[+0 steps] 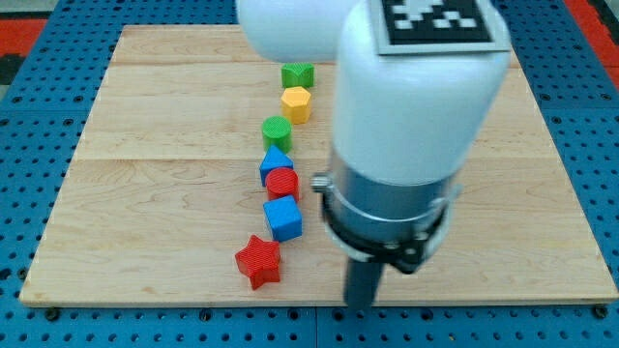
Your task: Place the red star bottom left to the blue cube
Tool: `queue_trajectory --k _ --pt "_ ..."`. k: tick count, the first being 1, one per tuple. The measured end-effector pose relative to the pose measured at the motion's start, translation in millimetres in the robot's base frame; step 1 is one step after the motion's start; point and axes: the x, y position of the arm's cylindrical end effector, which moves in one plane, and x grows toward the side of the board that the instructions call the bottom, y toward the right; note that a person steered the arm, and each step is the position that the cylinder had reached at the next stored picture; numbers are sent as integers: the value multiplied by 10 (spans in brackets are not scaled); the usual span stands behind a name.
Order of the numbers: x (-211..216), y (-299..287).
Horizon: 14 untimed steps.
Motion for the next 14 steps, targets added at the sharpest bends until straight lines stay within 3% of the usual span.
queue_trajectory --k 1,2,3,4,5,9,14 --pt "-10 -148" --pt "-8 -1617" --pt "-18 -1995" --pt "-463 -1833" --pt "-535 -1993" --pt "-389 -1168" --pt "-234 -1523"
